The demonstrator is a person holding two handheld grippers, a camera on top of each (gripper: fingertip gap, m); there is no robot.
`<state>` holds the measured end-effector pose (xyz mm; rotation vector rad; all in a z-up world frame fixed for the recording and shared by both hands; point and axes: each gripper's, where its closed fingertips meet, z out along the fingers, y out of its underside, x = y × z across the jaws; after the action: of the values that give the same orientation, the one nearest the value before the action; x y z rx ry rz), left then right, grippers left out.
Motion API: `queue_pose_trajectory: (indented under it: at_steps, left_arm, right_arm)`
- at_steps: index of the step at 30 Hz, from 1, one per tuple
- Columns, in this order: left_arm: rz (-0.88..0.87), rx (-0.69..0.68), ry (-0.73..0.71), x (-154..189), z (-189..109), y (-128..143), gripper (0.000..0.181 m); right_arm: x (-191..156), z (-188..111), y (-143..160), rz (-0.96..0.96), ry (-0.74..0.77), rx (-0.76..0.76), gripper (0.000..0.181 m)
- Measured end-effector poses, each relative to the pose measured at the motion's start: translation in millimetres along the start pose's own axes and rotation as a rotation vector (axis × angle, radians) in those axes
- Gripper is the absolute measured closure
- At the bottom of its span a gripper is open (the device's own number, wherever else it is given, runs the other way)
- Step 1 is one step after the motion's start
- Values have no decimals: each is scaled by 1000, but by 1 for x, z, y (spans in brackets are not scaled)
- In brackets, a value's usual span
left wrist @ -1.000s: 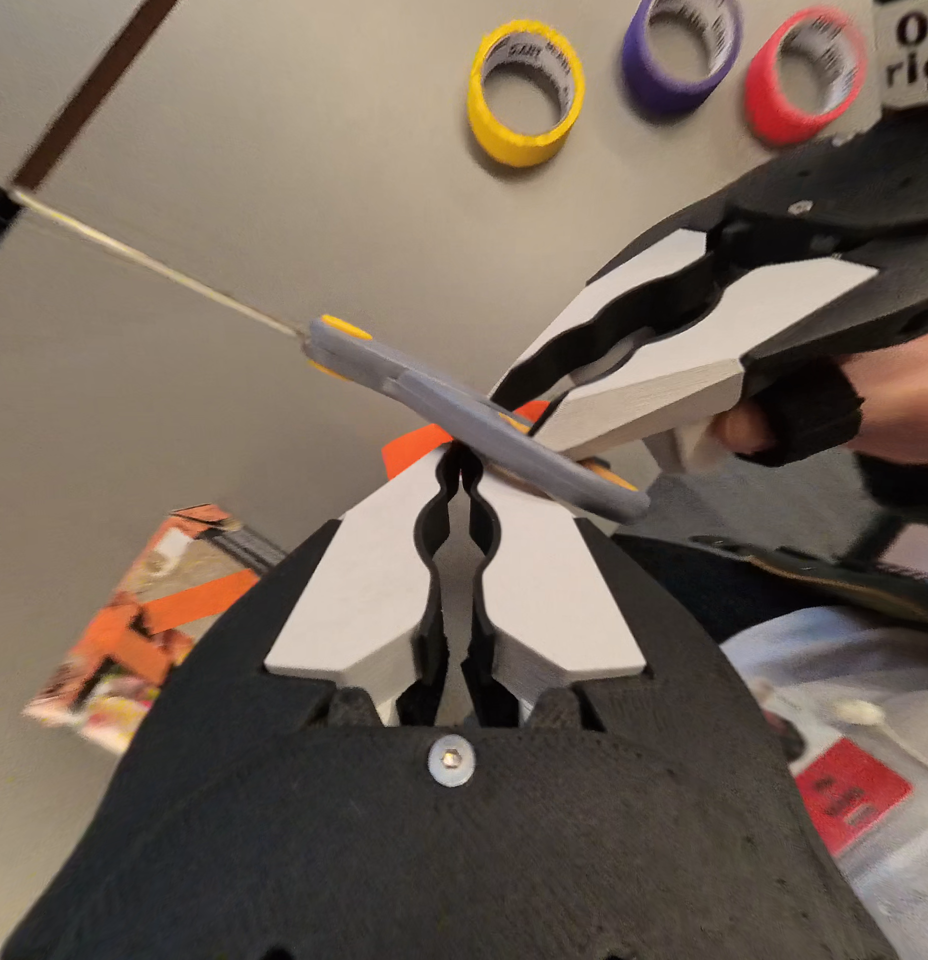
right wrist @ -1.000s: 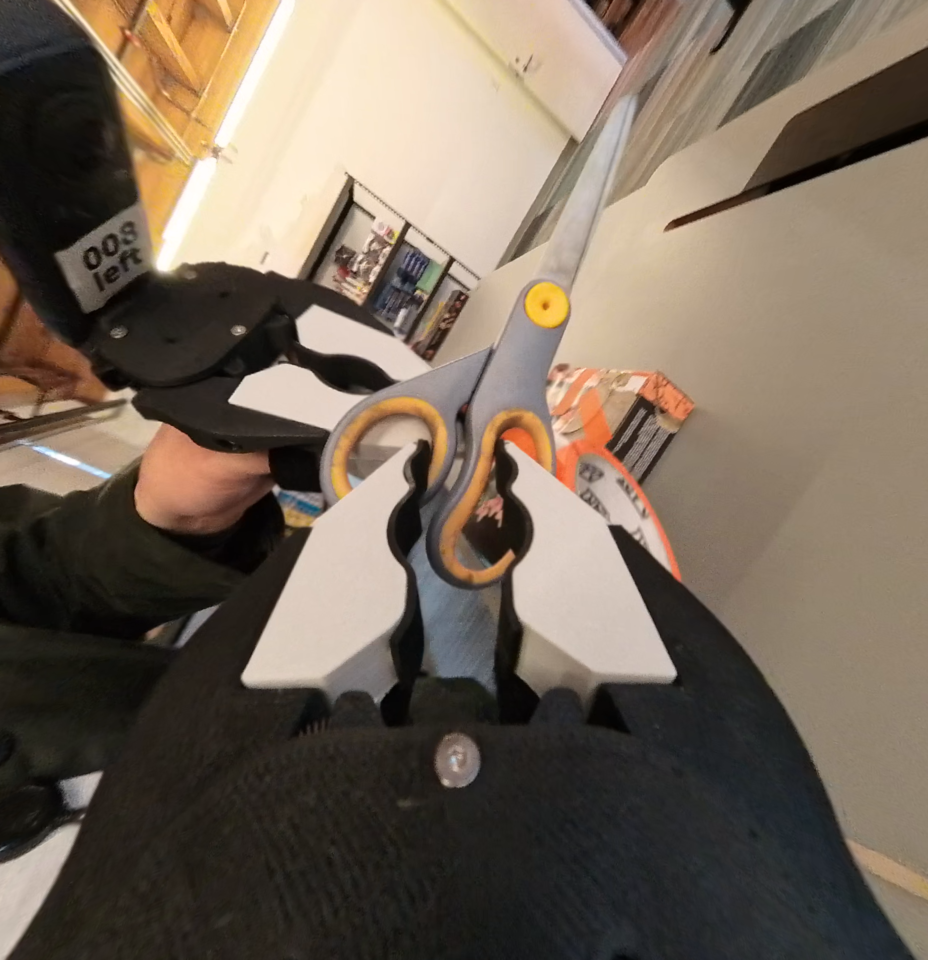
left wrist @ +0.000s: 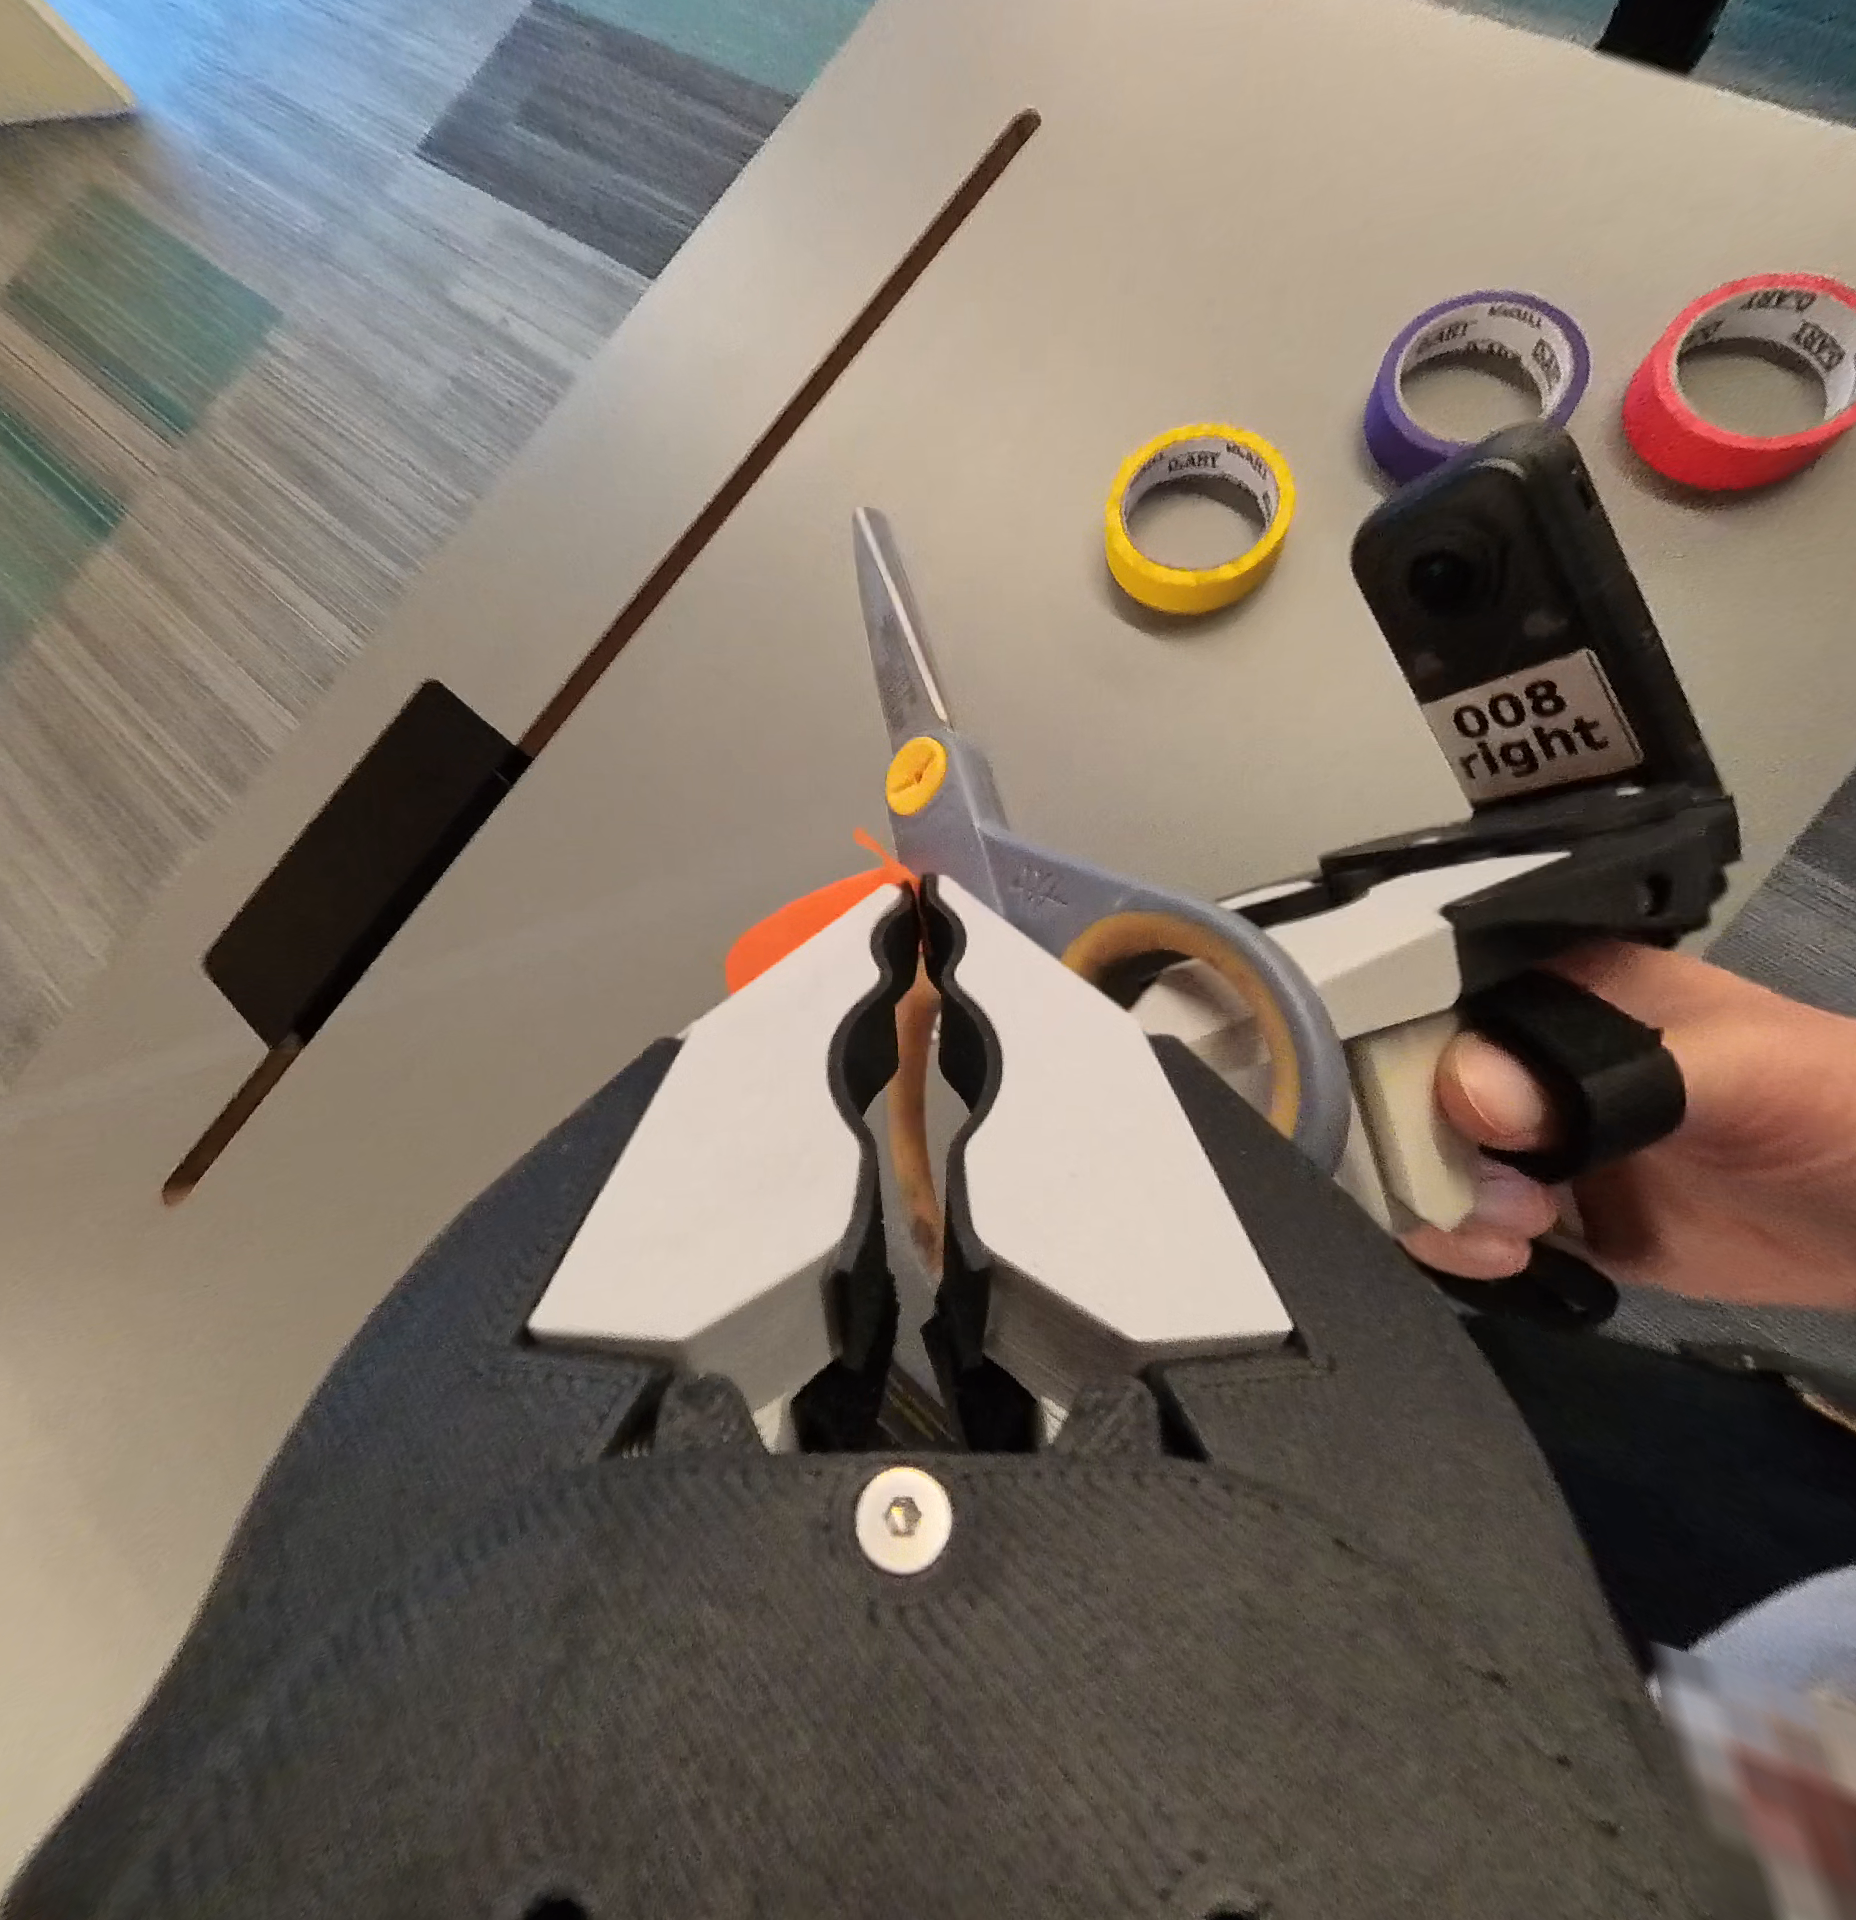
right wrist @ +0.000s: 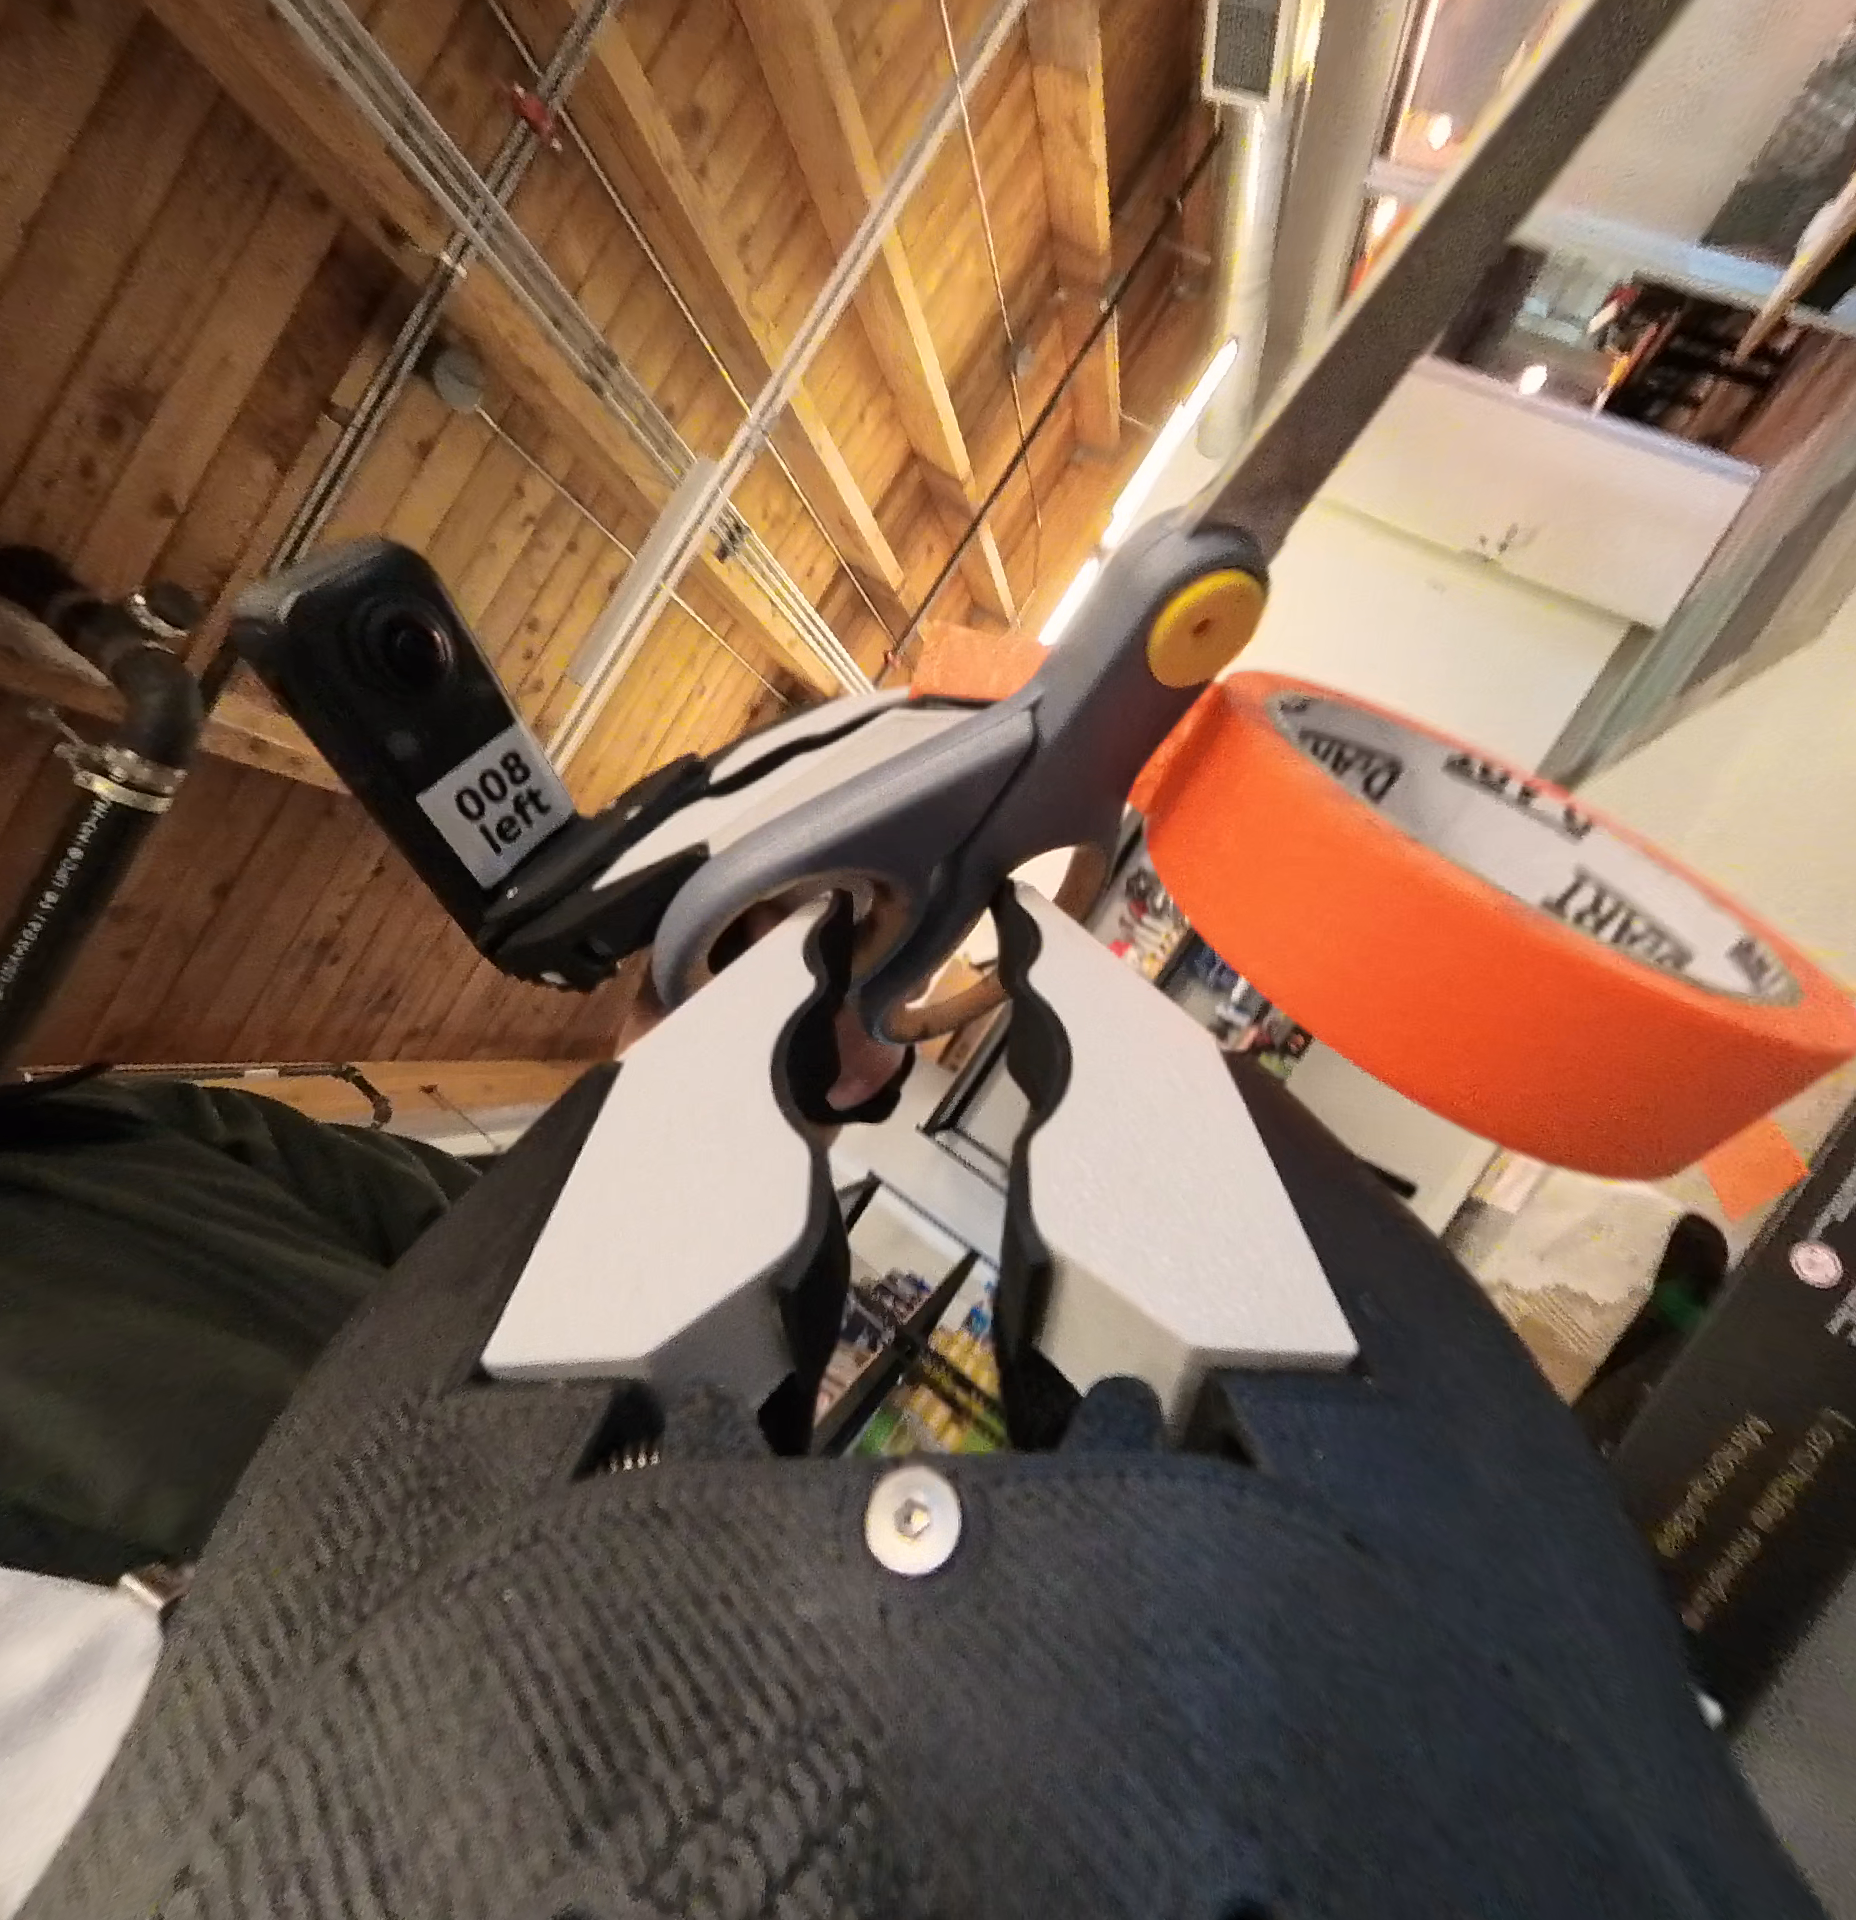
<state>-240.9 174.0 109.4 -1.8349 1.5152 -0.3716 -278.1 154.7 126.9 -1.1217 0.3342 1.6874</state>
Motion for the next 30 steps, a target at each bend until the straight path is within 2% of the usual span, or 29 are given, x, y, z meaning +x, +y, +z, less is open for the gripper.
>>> queue_pose_trajectory:
  at_steps: [11, 15, 17, 20, 23, 30]
  left_arm:
    - [-31, 96, -60, -16, -16, -12, 181]
    - [-56, 108, -7, -4, -16, -13, 181]
    - [-45, 129, -28, -4, -18, -15, 181]
    - [-4, 128, -63, -4, -19, -16, 181]
    - [7, 149, -71, -4, -20, -19, 181]
    - [8, 218, -86, -1, -26, -32, 181]
  right_arm:
    - [-25, 6, -2, -105, -72, 42, 159]
    - [-31, 5, -6, -110, -118, 92, 159]
    - [-33, 5, -8, -99, -132, 106, 158]
    - [-27, 7, -3, -108, -95, 52, 154]
    - [-30, 8, -3, -63, -122, 57, 153]
    - [-43, 9, -15, 142, -272, 215, 148]
